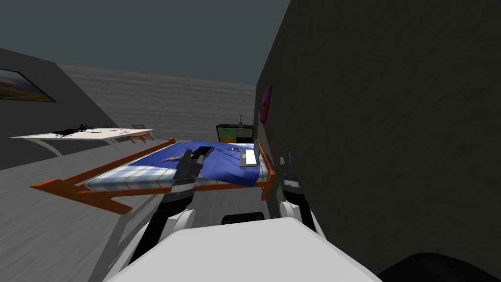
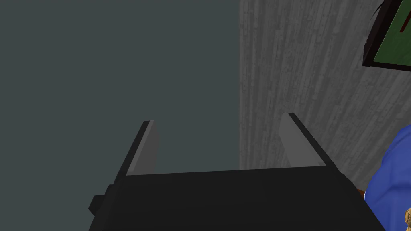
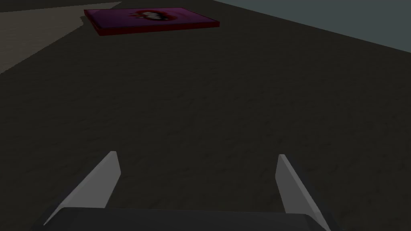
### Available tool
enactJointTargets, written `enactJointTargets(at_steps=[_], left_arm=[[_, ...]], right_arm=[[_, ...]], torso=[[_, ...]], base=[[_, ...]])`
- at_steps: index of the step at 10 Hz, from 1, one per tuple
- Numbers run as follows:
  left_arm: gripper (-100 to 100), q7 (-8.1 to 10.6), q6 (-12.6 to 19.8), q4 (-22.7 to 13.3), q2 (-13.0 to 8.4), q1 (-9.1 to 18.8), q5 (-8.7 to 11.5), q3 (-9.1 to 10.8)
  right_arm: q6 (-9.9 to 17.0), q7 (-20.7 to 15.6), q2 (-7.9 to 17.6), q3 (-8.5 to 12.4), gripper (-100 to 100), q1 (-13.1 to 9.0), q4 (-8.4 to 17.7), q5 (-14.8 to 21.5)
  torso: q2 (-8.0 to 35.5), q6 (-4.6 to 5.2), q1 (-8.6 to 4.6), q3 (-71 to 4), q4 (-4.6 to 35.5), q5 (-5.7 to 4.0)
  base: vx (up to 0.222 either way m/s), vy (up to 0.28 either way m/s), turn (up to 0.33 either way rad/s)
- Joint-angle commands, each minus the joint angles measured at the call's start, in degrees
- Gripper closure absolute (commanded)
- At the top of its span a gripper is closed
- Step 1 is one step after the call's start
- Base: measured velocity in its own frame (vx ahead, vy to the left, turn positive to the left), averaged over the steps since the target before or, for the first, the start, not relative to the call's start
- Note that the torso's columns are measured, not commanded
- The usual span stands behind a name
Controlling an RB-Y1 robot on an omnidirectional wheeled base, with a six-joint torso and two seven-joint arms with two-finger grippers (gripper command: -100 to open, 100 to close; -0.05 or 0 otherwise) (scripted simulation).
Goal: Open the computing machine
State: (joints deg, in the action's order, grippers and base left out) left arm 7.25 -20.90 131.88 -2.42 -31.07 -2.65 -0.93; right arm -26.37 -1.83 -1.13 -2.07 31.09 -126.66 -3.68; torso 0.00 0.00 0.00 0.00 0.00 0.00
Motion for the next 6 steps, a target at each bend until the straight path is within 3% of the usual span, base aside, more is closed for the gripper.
enactJointTargets(at_steps=[1, 6], left_arm=[[0, 0.0, 0.0, 0.0, 0.0, 0.0, 0.0, 0.0], [0, 0.0, 0.0, 0.0, 0.0, 0.0, 0.0, 0.0]], right_arm=[[0.0, 0.0, 0.0, 0.0, 0, 0.0, 0.0, 0.0], [0.0, 0.0, 0.0, 0.0, 0, 0.0, 0.0, 0.0]], torso=[[2.3, 0.0, 0.0, -4.7, 2.3, 0.0], [22.7, 0.0, 0.0, -45.4, 22.7, 0.0]], base=[[0.0, 0.0, 0.0], [0.0, 0.0, 0.0]])
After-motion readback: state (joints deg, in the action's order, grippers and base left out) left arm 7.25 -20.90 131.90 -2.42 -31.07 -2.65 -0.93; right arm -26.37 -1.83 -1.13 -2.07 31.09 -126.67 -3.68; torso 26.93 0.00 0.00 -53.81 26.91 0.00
